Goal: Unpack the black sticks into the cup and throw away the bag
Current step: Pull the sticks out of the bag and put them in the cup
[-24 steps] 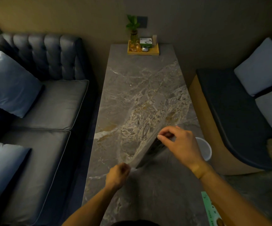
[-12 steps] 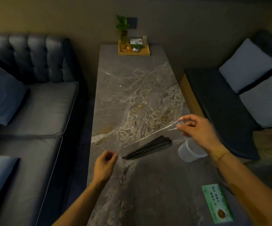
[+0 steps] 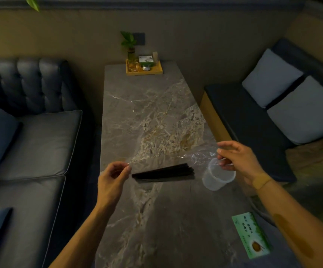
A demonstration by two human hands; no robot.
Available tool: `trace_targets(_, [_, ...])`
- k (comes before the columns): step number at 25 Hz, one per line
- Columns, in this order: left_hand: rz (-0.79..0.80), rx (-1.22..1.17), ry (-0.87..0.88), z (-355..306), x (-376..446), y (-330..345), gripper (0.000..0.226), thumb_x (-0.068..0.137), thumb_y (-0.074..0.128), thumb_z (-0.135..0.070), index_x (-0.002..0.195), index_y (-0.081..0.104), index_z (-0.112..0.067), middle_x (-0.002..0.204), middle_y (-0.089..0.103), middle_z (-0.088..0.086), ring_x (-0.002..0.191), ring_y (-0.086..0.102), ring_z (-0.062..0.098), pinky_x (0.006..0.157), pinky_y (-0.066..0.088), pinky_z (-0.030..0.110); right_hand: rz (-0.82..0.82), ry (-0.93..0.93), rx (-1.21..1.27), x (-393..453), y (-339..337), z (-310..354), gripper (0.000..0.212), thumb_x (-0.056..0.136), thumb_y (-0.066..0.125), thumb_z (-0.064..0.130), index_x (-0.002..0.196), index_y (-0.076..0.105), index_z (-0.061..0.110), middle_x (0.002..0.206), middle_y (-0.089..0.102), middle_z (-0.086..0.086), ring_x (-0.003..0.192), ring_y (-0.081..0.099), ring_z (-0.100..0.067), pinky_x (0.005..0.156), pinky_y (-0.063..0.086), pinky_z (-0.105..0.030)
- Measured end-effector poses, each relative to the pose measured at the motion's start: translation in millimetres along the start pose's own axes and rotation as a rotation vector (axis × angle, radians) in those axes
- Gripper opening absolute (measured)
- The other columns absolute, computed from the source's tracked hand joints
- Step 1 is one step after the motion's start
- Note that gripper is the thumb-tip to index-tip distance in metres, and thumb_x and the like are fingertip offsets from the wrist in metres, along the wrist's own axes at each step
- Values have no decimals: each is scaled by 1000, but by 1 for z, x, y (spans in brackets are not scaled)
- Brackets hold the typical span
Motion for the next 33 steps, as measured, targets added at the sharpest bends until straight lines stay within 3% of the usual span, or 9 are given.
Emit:
trace_targets(3, [-8, 29, 60, -25, -1, 12, 9, 82, 76, -25, 89, 71, -26, 82, 72, 0, 75, 66, 12, 71, 56, 30, -10, 7, 29, 7, -17, -13, 18, 88, 66, 13, 105, 69, 18, 76, 69, -6, 60, 63, -15, 62, 57, -31])
trace_targets(9, [27, 146, 155, -75, -4, 46, 15, 82, 76, -16, 87, 71, -30, 82, 72, -4, 73, 66, 6, 65, 56, 19, -9, 47, 82, 19, -41, -38, 16, 89, 64, 12, 104, 68, 17, 75, 68, -6, 58, 62, -14, 62, 54, -30])
trace_targets(16, [36, 154, 185, -106, -6, 73, 13, 81, 75, -8, 87, 71, -19, 77, 68, -2, 70, 63, 7, 66, 52, 11, -7, 70, 121, 28, -55, -58, 16, 89, 64, 11, 104, 66, 16, 77, 67, -7, 59, 62, -15, 63, 54, -31])
trace_targets(21, [71, 198, 198, -121, -2, 86, 14, 82, 74, -5, 96, 71, -4, 85, 68, 11, 80, 62, 20, 79, 51, 34, -7, 89, 152, 34, -61, -64, 17, 89, 64, 11, 105, 66, 16, 76, 67, -7, 60, 62, -16, 62, 53, -31])
trace_targets(24, [90, 215, 226, -133, 1, 94, 18, 81, 75, -5, 98, 70, -1, 87, 68, 12, 81, 62, 21, 80, 50, 34, -10, 102, 179, 37, -64, -67, 19, 89, 64, 10, 107, 66, 14, 76, 67, -7, 61, 62, -17, 61, 52, -31])
trace_targets(33, [159, 252, 316, -171, 12, 132, 20, 79, 79, -16, 82, 74, -35, 73, 70, -9, 72, 62, 6, 72, 53, 20, -21, 174, 245, 40, -73, -80, 23, 91, 61, 7, 114, 62, 8, 78, 64, -9, 66, 60, -20, 74, 54, -39])
Point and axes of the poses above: each hand's wrist, its own x-axis towards the middle knuckle, its own y-axis out of the palm, z = x × y, the point moved 8 cm from there along x, towards the middle knuckle
